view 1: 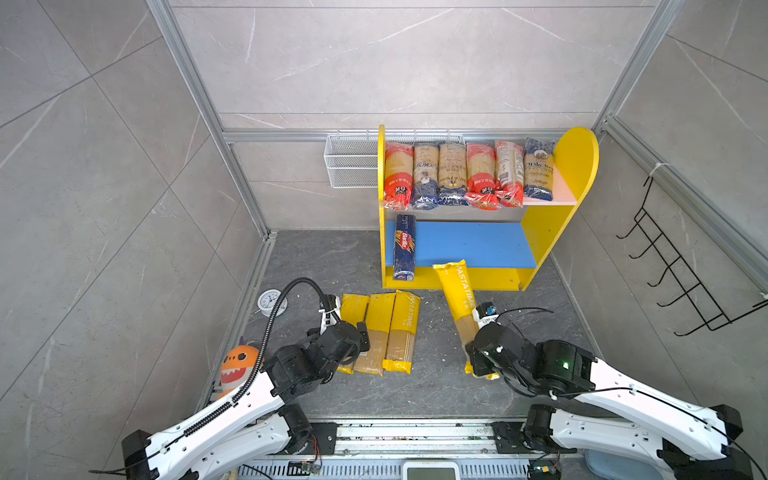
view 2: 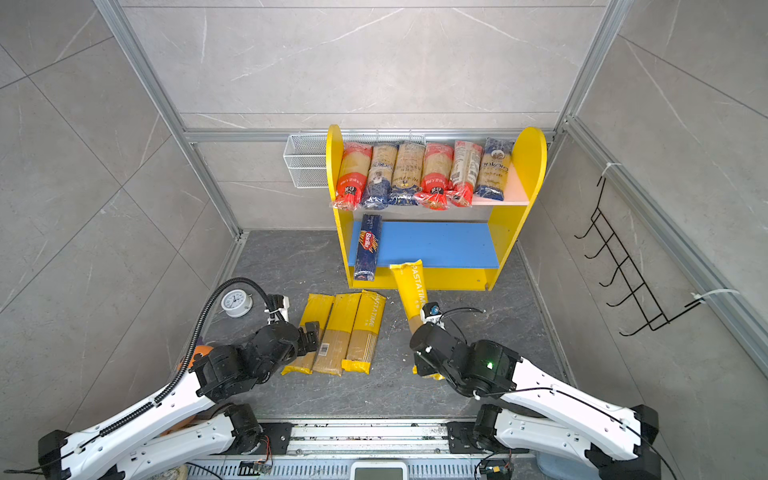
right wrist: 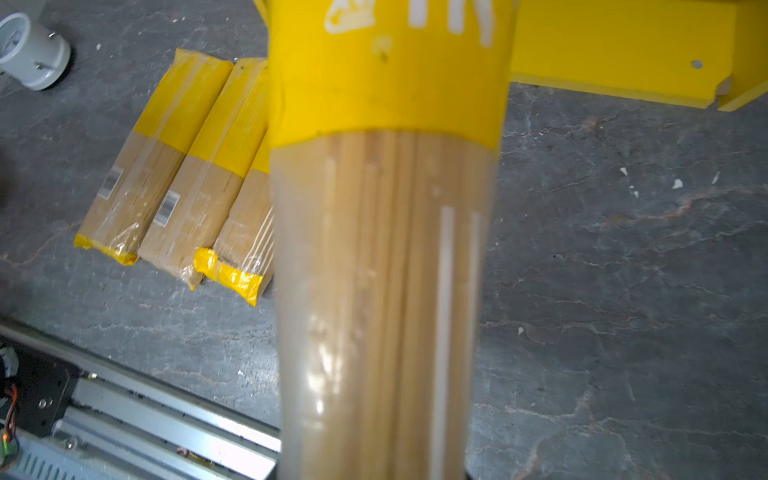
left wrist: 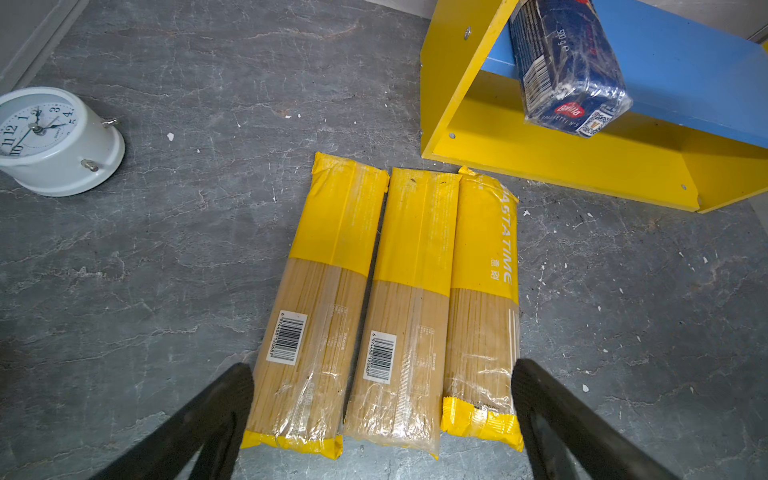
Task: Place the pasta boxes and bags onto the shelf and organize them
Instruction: 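Lift the Pastatime packet upright and carry it toward the blue shelf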
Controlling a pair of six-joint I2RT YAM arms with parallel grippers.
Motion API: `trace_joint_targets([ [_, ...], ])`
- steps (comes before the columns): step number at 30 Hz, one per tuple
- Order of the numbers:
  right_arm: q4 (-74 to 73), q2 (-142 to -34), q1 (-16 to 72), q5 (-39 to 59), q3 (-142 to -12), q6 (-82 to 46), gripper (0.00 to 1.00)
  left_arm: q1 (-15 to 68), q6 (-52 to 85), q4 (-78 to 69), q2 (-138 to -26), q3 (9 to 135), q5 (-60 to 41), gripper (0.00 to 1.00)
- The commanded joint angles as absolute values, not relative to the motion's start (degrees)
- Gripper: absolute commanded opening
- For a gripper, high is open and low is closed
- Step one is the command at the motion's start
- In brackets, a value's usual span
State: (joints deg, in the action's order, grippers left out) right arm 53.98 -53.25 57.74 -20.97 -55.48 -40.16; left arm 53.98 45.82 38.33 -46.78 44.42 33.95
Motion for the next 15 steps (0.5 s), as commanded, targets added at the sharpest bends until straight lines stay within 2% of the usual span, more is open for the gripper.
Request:
trace_joint_targets([
  [1,43.7,-56.1,50.9,-19.5,-59.8,-33.5,0.00,53.9,43.9,36.6,-47.5,47.6,34.1,1.00],
  [5,39.1,-62.5,44.0,-15.0,-64.0,-29.0,0.00,53.8,42.4,36.7,-48.9,49.3,34.5,1.00],
  [15,29.9,-79.6,33.6,-7.5,-75.5,-24.5,0.00,53.7,39.9,38.7,-50.0,51.7,37.6,1.00],
])
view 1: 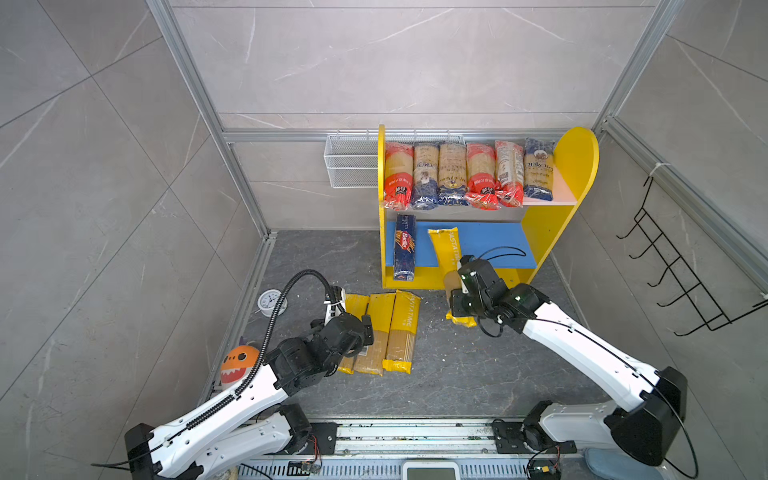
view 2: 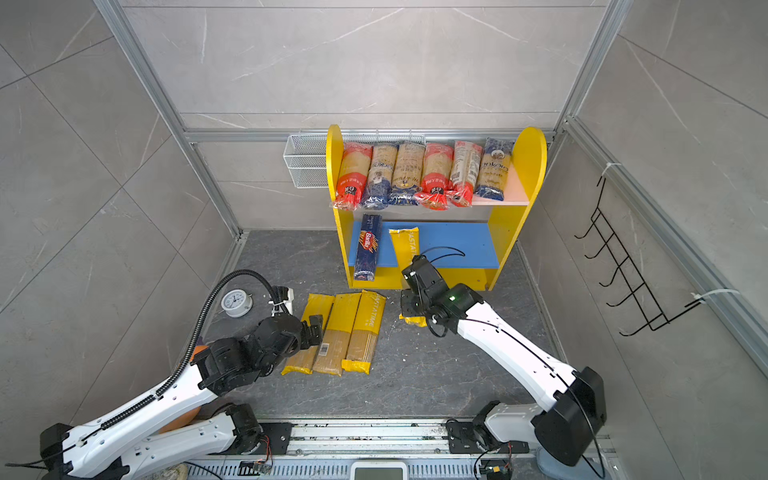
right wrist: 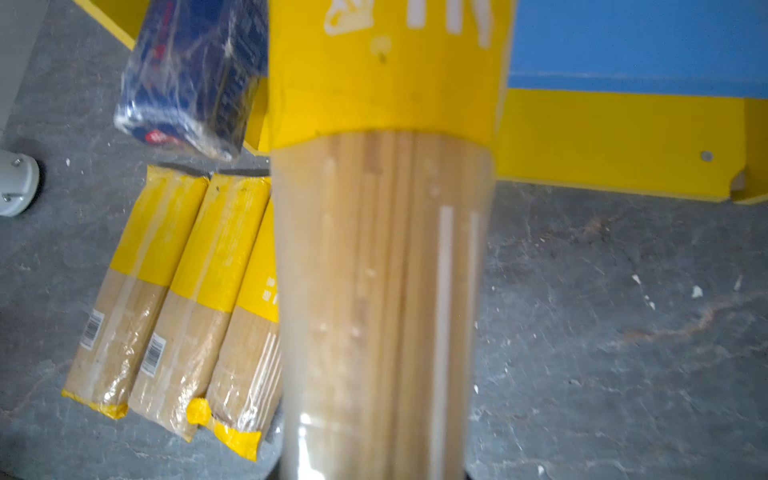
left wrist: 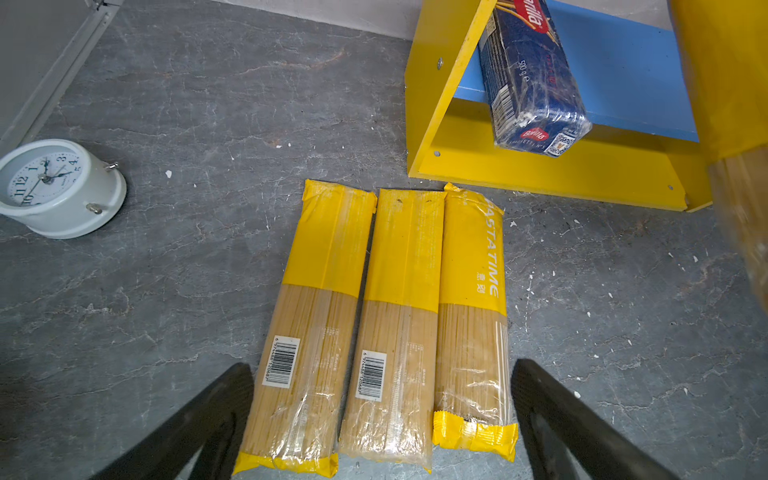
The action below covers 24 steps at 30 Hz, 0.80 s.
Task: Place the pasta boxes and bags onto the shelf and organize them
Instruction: 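Lift the Pastatime packet upright and carry it toward the blue shelf, then set the Pastatime packet upright beside the Barilla packet and open the right gripper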
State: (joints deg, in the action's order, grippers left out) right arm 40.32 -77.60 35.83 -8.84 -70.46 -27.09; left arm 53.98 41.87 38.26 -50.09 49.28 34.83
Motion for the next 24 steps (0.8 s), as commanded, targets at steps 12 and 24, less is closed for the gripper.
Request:
trace_joint_targets([
  [12,23.8,-95.0,29.3,-3.2,-87.6,-26.0,0.00,53.5,39.1,40.8,-46.0,52.2,40.6,1.00],
  [24,23.8,-103.7,28.2,-2.2,-95.5,-29.8,0.00,53.4,39.2,43.5,-41.7,50.7,42.4,1.00],
])
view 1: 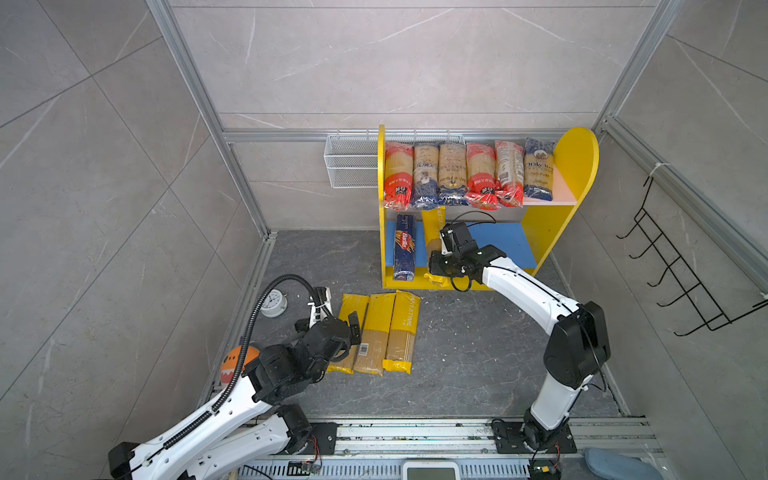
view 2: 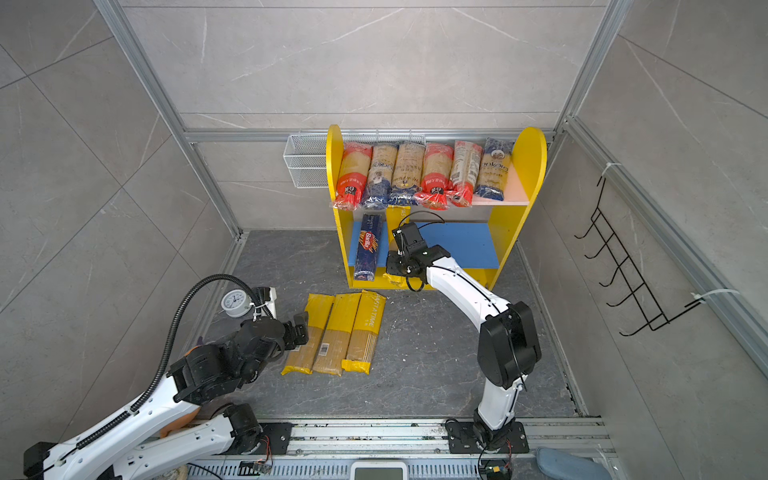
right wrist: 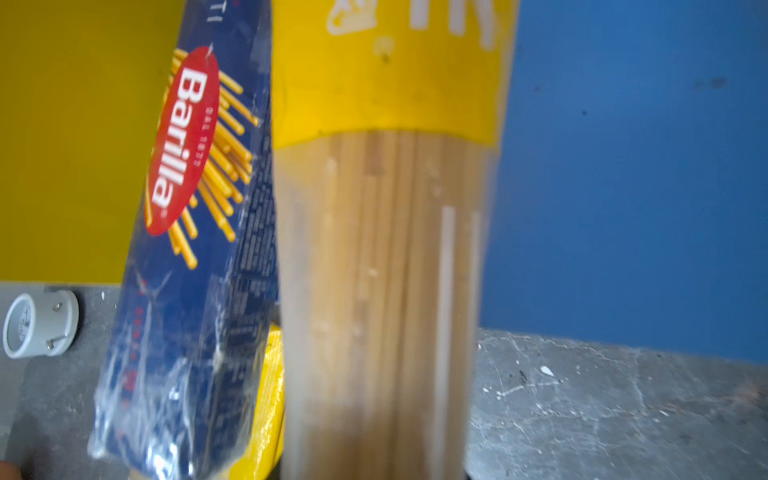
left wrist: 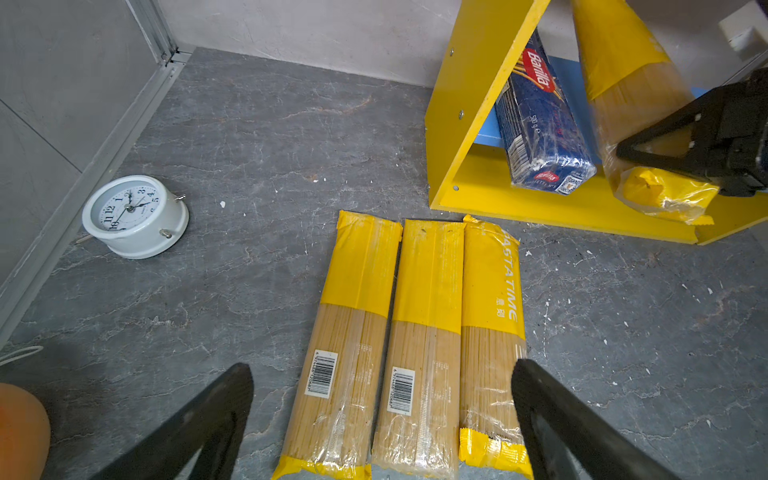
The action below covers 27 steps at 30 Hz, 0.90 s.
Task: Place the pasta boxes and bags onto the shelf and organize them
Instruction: 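Set the Pastatime packet upright beside the Barilla packet and open the right gripper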
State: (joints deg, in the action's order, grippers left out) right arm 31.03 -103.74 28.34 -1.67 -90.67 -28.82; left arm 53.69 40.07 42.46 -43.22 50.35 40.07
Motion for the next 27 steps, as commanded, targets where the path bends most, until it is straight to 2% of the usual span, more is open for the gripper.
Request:
trace_joint_targets([
  [1,23.9,-104.3,28.2,-2.2,-96.0,-30.1,0.00,53.4,39.1,43.6,-41.2,50.6,42.4,1.00],
  [3,24.2,-105.5,28.2,-2.0,-97.0,-30.5,0.04,53.4,39.2,43.9,-40.2,50.3,42.6,1.00],
  [5,24.6,-106.3,28.2,-1.8,-97.8,-31.0,0.15,53.4,39.2,44.2,-39.4,50.0,42.8,1.00],
  [6,24.5,-106.3,28.2,-1.7,-97.8,-31.4,0.24,53.4,39.3,44.3,-39.1,49.9,42.8,1.00],
  [9,22.8,-105.5,28.2,-1.6,-95.9,-32.4,0.66,53.4,39.3,44.7,-38.1,49.6,43.3,1.00],
  [10,22.2,-105.3,28.2,-1.4,-95.1,-32.5,0.74,53.4,39.4,45.0,-37.9,49.5,43.6,1.00],
  [11,22.1,-105.0,28.2,-1.6,-94.9,-32.7,0.79,53.4,39.5,45.2,-37.7,49.5,43.8,1.00],
  [17,24.4,-103.4,28.2,-1.7,-94.4,-32.6,0.85,53.4,39.4,45.6,-36.3,49.0,43.7,1.00],
  [27,24.9,-94.2,28.2,-2.0,-83.0,-33.1,0.94,53.4,39.6,45.7,-34.4,48.7,42.1,1.00],
])
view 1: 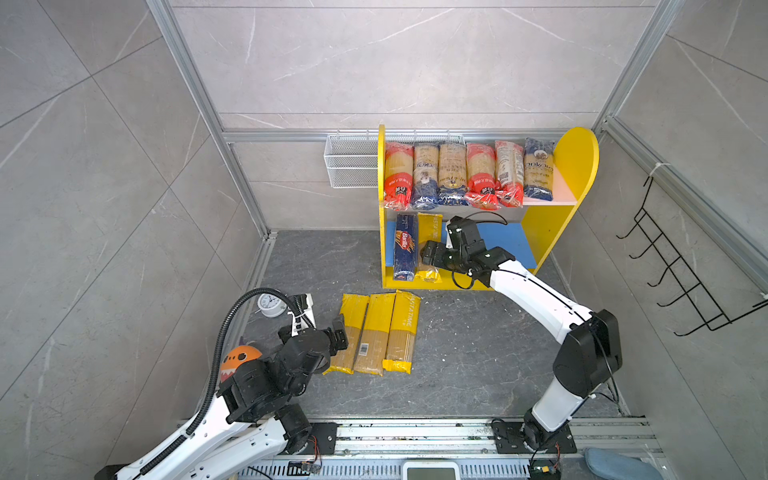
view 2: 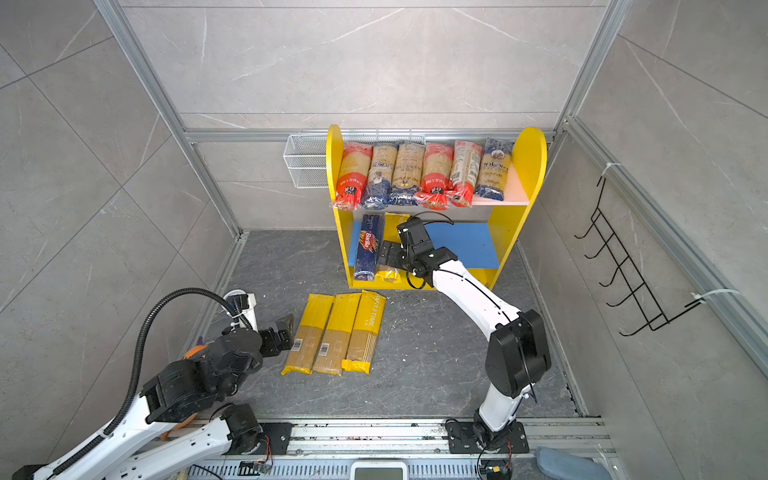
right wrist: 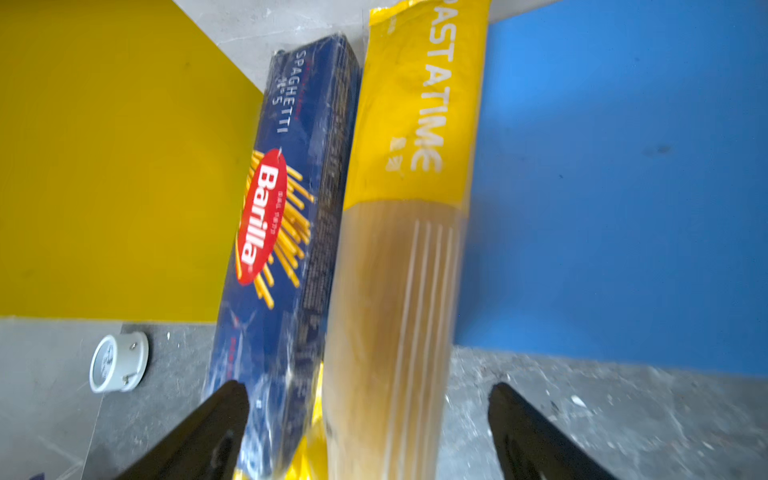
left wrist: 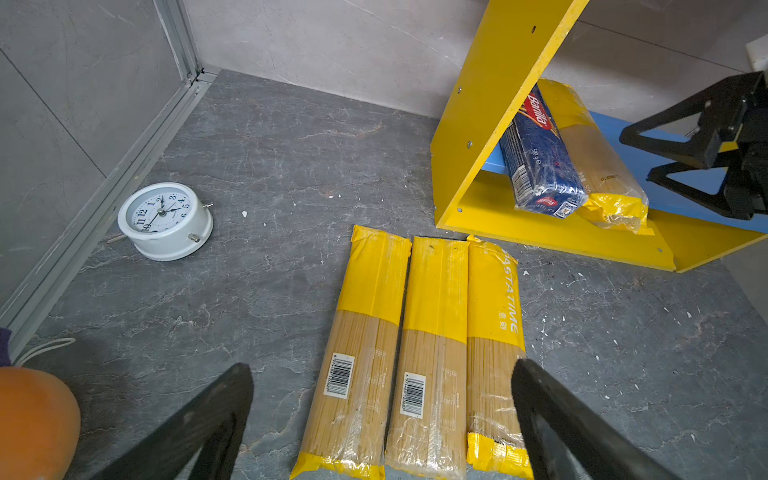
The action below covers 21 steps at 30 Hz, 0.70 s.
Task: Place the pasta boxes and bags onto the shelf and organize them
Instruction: 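Set the Pastatime packet upright beside the Barilla packet and open the right gripper, then withdraw the right gripper from the shelf back toward the floor packets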
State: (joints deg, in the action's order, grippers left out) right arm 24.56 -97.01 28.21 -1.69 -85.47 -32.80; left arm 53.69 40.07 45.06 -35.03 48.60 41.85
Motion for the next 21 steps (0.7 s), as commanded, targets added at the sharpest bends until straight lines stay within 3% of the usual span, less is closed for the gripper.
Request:
trace_joint_targets([
  [1,25.1,-93.1,28.3,-2.0,-81.7,-33.2,0.94,53.4,39.8,45.8,-34.3,48.6,41.9,1.00],
  [11,28.3,-79.4,30.2,-2.2,-68.2,-33.9,0.95,53.4,42.9,44.8,-32.1,45.2,39.8,1.00],
  [21,33.4,-68.8,44.0,-8.6,-57.8,-37.0,0.95,53.4,44.1,44.5,-33.2,44.3,38.2,1.00],
])
